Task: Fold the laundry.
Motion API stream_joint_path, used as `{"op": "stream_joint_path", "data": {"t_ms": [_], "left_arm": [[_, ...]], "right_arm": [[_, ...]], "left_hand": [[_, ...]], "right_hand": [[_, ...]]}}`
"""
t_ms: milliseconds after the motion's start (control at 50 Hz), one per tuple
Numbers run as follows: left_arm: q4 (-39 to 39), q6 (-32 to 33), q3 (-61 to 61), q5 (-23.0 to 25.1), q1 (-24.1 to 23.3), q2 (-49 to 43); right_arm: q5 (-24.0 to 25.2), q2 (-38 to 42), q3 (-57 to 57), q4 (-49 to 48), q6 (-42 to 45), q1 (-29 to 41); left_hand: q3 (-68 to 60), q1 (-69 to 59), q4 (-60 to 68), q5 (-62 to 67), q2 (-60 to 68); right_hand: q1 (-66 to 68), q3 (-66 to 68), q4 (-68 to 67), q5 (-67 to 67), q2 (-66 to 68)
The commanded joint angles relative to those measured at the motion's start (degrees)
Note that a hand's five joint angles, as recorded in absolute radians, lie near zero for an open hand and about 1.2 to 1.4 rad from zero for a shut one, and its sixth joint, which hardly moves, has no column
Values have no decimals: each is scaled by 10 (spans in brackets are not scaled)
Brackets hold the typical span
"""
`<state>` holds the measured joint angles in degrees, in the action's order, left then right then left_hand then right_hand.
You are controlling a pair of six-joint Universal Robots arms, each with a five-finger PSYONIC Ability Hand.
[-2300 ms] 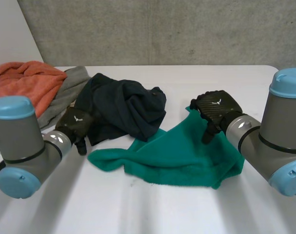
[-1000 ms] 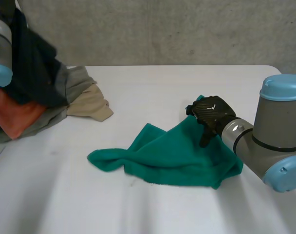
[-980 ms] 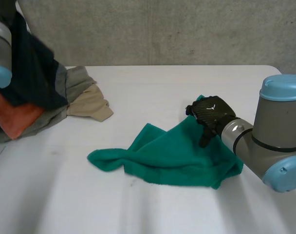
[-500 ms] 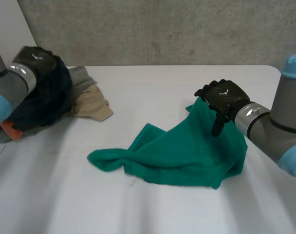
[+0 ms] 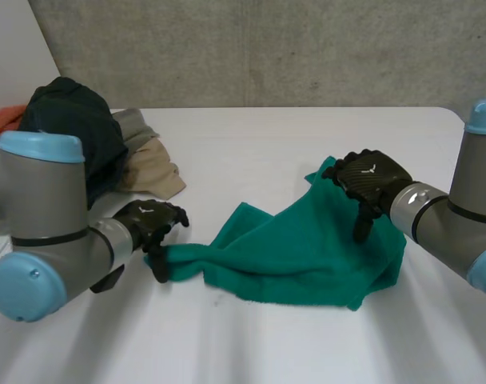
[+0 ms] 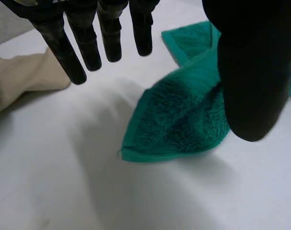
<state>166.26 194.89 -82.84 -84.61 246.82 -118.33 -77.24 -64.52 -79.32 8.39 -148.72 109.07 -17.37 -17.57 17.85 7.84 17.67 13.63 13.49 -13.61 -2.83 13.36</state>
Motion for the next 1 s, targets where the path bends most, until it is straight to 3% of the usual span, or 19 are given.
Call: {"op": "stream_joint_path", "data": {"t_ms": [20, 60, 80, 120, 280, 380, 540, 600, 660, 700, 740, 760, 800, 900, 960, 1000], "left_arm": [[13, 8, 42, -21, -23, -65], [11, 11, 52, -28, -28, -76], [7, 15, 62, -35, -33, -83], [0, 18, 73, -46, -35, -84], [-16, 46, 92, -85, -53, 29], [-22, 80, 109, -77, -71, 135], [-62, 126, 117, -36, -93, 205], [-74, 137, 113, -18, -95, 230], [-78, 139, 108, -6, -96, 243], [-78, 142, 101, 0, -94, 250], [-78, 146, 95, 4, -93, 251], [-78, 148, 94, 5, -92, 250], [-76, 153, 95, 2, -87, 246], [-48, 183, 141, -9, -52, 213], [-27, 192, 179, -21, -39, 192], [-5, 194, 224, -40, -30, 167]], "right_arm": [[0, -1, -22, -12, 0, 2], [0, -1, -25, -16, 0, 0], [0, -1, -25, -19, 0, -2], [0, -1, -22, -21, 0, -4], [21, 16, 45, -22, -6, -15], [78, 79, 148, 6, -3, -4], [165, 208, 332, 118, -3, 29], [176, 269, 399, 151, 0, 44], [168, 308, 449, 165, -3, 51], [155, 344, 495, 167, -11, 58], [146, 363, 524, 166, -19, 62], [135, 377, 557, 161, -24, 64], [111, 384, 600, 145, -27, 61], [-49, 333, 701, 3, -84, 43], [-85, 281, 683, -65, -125, 32], [-79, 226, 635, -115, -145, 26]], "left_hand": [[-174, -172, 169, 169, 171], [-295, -292, 290, 290, 291], [-475, -473, 470, 470, 472], [-626, -624, 621, 621, 623], [-626, -624, 622, 622, 623], [-626, -624, 622, 622, 623], [-626, -624, 622, 622, 623], [-626, -624, 622, 622, 623], [-626, -624, 622, 622, 623], [-626, -624, 622, 622, 623], [-626, -624, 622, 622, 623], [-626, -624, 622, 622, 623], [-626, -624, 622, 622, 623], [-626, -624, 622, 622, 623], [-626, -624, 622, 622, 623], [-626, -624, 622, 622, 623]], "right_hand": [[-13, -11, 13, 5, -10], [-13, -11, 13, 5, -10], [-13, -11, 13, 5, -10], [-14, -13, 14, 6, -12], [-16, -15, 16, 8, -13], [-26, -25, 26, 18, -23], [-36, -35, 36, 28, -34], [-36, -35, 36, 28, -34], [-16, -15, 16, 8, -14], [110, 111, -110, -118, 112], [299, 301, -299, -307, 302], [645, 646, -645, -653, 648], [664, 665, -664, -672, 666], [664, 665, -664, -672, 666], [664, 665, -664, -672, 666], [664, 665, -664, -672, 666]]}}
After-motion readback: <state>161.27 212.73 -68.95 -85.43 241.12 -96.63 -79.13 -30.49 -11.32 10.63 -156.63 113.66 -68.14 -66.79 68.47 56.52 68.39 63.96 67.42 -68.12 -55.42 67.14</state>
